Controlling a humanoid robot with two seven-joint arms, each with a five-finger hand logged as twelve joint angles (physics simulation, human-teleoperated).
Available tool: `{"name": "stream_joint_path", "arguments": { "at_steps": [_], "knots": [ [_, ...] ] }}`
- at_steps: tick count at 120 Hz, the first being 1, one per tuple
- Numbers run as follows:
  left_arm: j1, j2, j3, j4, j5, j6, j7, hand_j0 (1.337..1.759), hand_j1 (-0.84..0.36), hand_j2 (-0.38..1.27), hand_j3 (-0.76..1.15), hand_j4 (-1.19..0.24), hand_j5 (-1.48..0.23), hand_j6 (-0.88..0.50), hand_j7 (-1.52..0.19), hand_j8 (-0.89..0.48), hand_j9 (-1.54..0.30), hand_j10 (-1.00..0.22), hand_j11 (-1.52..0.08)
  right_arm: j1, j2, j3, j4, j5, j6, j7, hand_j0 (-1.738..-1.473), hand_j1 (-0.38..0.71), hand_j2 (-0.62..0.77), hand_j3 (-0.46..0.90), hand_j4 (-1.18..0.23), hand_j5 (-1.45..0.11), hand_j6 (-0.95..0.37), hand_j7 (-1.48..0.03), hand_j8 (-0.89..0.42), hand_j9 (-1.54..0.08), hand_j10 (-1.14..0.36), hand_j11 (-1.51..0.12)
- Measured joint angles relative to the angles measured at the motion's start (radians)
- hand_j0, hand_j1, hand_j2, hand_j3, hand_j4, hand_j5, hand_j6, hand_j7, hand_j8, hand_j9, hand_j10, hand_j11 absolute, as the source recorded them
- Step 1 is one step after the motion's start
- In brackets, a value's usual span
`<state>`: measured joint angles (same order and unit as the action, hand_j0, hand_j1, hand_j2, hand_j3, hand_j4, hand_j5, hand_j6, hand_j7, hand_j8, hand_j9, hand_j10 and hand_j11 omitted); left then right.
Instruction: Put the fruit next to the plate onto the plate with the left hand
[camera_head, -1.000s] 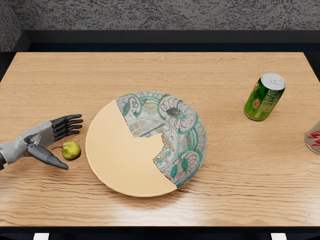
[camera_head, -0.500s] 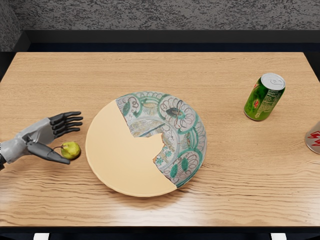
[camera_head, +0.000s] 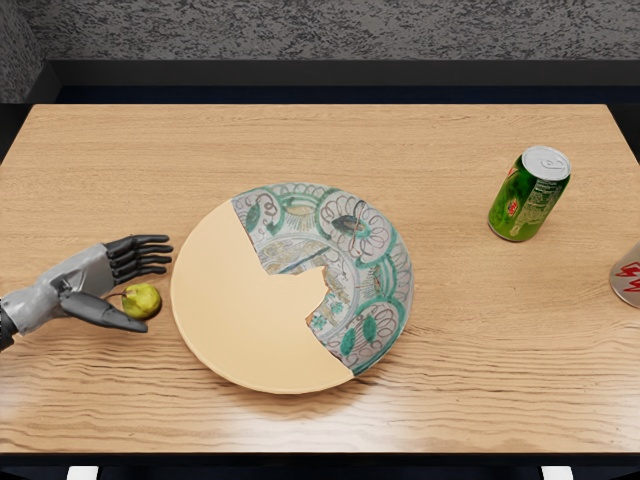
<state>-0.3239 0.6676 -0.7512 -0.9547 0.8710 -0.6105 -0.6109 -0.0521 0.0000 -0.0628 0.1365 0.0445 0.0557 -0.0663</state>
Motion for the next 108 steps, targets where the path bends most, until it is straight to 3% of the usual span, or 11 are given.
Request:
{"name": "stream_joint_path", "arguments": {
  "at_steps": [33, 108],
  "knots": [
    [0.005, -0.013, -0.002, -0.001, 0.021, 0.000, 0.000, 1.658, 0.06, 0.05, 0.00, -0.25, -0.32, -0.25, -0.32, -0.25, -0.32, -0.25, -0.32, 0.000, 0.000, 0.000, 0.000, 0.000, 0.000, 0.000, -1.658, -0.32, 0.00, 0.00, -0.02, -0.03, -0.02, -0.03, -0.02, -0.03, -0.02, -0.03],
    [0.005, -0.006, -0.008, 0.015, 0.030, 0.000, 0.000, 1.658, -0.15, 0.09, 0.00, -0.42, -0.54, -0.42, -0.54, -0.42, -0.54, -0.42, -0.54, 0.000, 0.000, 0.000, 0.000, 0.000, 0.000, 0.000, -1.658, -0.32, 0.00, 0.00, -0.02, -0.03, -0.02, -0.03, -0.02, -0.03, -0.02, -0.03]
  ]
}}
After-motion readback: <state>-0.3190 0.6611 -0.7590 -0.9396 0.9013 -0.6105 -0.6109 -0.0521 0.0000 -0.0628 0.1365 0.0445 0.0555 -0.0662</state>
